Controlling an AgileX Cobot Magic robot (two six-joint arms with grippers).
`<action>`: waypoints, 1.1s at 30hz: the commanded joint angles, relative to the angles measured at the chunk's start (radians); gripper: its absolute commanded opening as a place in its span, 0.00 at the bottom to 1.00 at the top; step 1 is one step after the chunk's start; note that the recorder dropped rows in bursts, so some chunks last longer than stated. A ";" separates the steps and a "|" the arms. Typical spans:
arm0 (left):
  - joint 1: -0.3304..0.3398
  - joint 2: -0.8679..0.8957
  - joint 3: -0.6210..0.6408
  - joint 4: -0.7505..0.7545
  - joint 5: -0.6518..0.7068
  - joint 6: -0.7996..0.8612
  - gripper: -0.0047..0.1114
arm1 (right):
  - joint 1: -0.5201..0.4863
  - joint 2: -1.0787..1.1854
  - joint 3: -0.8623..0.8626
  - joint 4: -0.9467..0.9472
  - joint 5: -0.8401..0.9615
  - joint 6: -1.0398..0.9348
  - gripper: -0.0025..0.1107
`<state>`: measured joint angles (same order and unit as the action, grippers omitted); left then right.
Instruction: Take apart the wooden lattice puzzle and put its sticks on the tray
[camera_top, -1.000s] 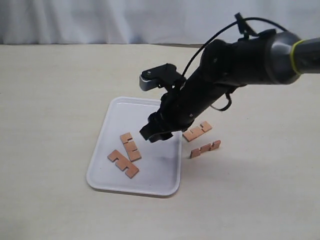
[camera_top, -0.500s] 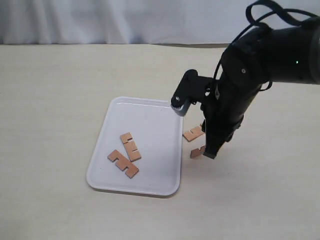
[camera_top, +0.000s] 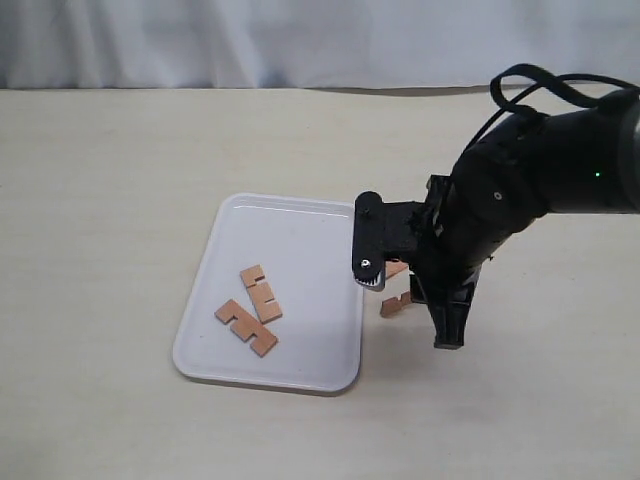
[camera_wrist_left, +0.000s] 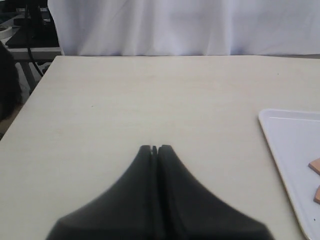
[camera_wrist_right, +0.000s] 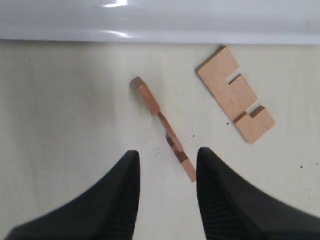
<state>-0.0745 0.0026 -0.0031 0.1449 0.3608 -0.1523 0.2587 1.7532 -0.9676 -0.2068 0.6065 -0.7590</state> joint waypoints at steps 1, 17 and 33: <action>-0.008 -0.003 0.003 0.000 -0.006 0.002 0.04 | -0.002 0.005 0.006 0.005 -0.023 -0.032 0.34; -0.008 -0.003 0.003 0.000 -0.006 0.002 0.04 | -0.002 0.082 0.006 0.007 -0.040 -0.041 0.49; -0.008 -0.003 0.003 0.000 -0.006 0.002 0.04 | 0.000 0.116 -0.022 -0.009 -0.052 -0.002 0.06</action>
<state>-0.0745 0.0026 -0.0031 0.1449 0.3608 -0.1523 0.2587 1.8953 -0.9724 -0.2099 0.5224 -0.7880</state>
